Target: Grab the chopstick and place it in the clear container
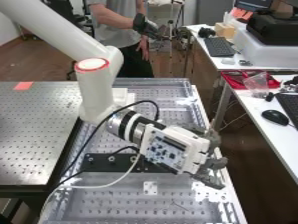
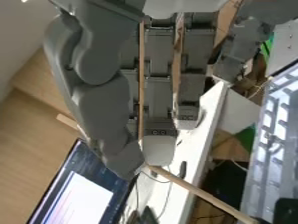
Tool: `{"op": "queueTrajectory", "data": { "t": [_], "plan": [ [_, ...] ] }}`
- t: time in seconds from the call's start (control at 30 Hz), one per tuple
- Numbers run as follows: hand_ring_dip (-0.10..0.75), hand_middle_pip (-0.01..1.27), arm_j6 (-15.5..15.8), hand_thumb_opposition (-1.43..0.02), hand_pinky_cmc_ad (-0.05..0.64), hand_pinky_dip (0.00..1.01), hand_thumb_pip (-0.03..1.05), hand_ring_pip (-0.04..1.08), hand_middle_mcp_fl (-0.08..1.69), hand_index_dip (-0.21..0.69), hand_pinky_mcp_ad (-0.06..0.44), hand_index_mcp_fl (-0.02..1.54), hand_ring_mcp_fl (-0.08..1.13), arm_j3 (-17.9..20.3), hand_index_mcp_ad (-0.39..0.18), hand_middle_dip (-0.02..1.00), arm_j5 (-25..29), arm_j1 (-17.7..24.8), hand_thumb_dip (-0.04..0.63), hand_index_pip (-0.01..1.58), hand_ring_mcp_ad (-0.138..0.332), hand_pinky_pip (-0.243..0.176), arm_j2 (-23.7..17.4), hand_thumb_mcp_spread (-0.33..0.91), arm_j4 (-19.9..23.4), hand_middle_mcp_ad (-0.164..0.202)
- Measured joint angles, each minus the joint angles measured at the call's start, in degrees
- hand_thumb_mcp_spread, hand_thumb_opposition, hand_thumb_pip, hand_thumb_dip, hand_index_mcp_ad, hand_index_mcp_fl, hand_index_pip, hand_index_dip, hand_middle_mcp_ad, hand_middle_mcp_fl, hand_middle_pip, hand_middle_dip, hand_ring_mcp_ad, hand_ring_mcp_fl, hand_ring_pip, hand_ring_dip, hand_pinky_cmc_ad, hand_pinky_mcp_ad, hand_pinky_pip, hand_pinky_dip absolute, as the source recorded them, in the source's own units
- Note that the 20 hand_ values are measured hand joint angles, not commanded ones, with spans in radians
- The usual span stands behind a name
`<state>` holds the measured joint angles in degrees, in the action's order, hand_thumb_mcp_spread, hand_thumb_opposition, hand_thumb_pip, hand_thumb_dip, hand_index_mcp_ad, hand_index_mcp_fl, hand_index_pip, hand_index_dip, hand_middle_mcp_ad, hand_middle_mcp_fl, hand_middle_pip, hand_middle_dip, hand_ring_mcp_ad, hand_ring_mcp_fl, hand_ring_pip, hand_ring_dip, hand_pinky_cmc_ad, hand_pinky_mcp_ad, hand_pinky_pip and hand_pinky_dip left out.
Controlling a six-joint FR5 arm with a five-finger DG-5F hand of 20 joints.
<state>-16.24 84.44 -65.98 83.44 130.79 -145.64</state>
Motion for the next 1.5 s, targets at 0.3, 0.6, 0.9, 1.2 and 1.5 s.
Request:
{"op": "queueTrajectory", "data": {
  "t": [0.3, 0.6, 0.9, 1.2, 1.5],
  "plan": [
    [0.414, 0.62, 0.2, -1.03, 0.429, 0.18, 0.49, 0.09, 1.21, 0.049, 0.248, 0.95, 0.76, 0.0, -0.068, 0.69, -0.1, -0.2, 0.269, 0.89, 0.052, 0.026, -0.1, 0.69, -0.7, -0.012],
    [0.414, 0.62, -0.7, -1.04, 0.429, 0.18, 0.49, 0.09, 1.21, 0.049, 0.26, 0.97, 0.75, 0.3, -0.072, 0.69, 0.0, 0.1, 0.269, 0.88, 0.052, 0.026, 0.4, 0.69, -1.2, -0.012],
    [0.417, 0.57, -1.6, -1.05, 0.428, 0.18, 0.5, 0.08, 1.04, 0.051, 0.26, 0.94, 0.65, 0.2, -0.131, 0.7, -2.2, 0.0, 0.269, 0.88, 0.054, 0.028, 1.0, 0.64, -3.3, -0.012],
    [0.403, 0.42, -1.1, -1.01, 0.396, 0.18, 0.7, 0.08, 0.71, 0.019, 0.26, 0.67, 0.43, 0.5, -0.119, 0.63, -3.1, -0.3, 0.284, 0.88, 0.056, 0.024, 0.7, 0.54, -3.2, -0.012],
    [0.394, 0.43, -0.8, -0.85, 0.347, 0.18, 0.76, 0.08, 0.65, 0.003, 0.257, 0.61, 0.38, 1.2, -0.119, 0.61, -3.0, -0.3, 0.305, 0.89, 0.056, 0.0, 0.1, 0.49, -2.4, -0.01]
  ]
}}
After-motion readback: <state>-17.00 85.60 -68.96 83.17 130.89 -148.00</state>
